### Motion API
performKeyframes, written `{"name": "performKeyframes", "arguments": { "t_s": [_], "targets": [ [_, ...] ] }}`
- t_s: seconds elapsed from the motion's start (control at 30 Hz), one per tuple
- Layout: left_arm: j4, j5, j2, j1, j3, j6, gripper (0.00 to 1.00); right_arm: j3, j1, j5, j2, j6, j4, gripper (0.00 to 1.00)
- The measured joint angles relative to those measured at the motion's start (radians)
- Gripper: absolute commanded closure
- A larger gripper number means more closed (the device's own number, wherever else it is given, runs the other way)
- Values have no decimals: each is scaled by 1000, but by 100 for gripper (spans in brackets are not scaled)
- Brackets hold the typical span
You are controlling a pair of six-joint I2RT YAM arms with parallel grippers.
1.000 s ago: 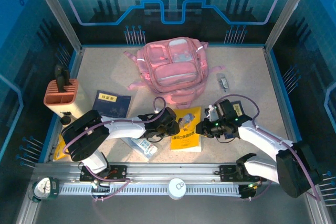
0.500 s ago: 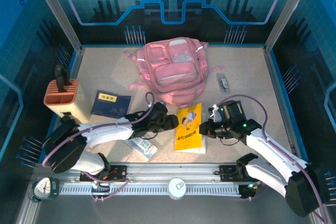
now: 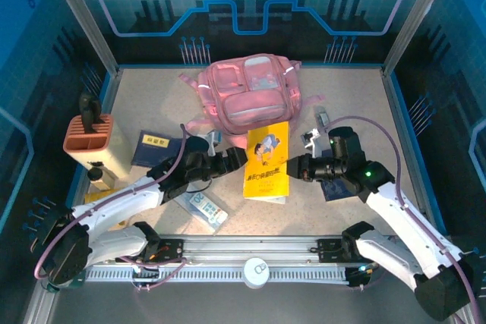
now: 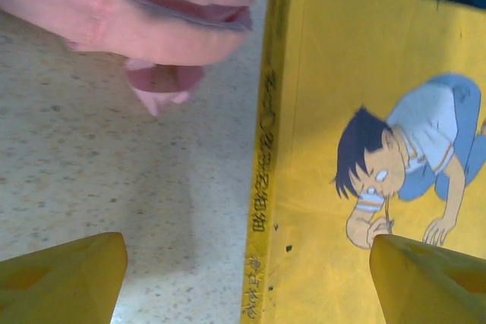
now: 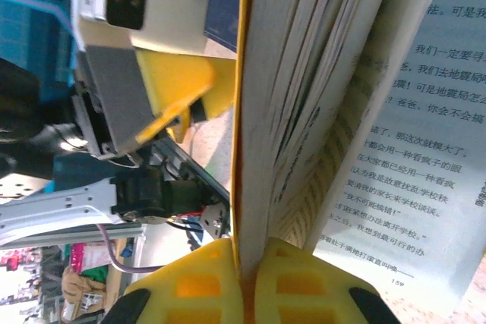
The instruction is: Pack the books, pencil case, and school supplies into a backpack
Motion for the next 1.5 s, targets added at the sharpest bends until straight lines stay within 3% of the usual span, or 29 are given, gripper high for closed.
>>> {"name": "performKeyframes", "arguments": {
  "t_s": [0.27,0.8,0.87,0.93,1.07,1.2,1.5],
  "targets": [
    [195,127,21,6,-11,-44,38,51,-6,-64,91,44,139,93],
    [260,153,-39,17,-22,-54,85,51,-50,-84,139,-23,154,87],
    [265,155,-40,17,-22,-53,93,51,-51,-84,140,-30,151,78],
    [267,158,-39,17,-22,-50,99,51,-56,-83,140,-47,146,60],
    [268,164,-40,17,-21,-50,100,50,-90,-87,140,-51,140,28],
    [267,165,-39,17,-16,-49,100,47,-108,-93,140,-40,146,1],
    [371,172,1,15,49,-51,100,10,-61,-135,161,78,232,0]
  ]
}}
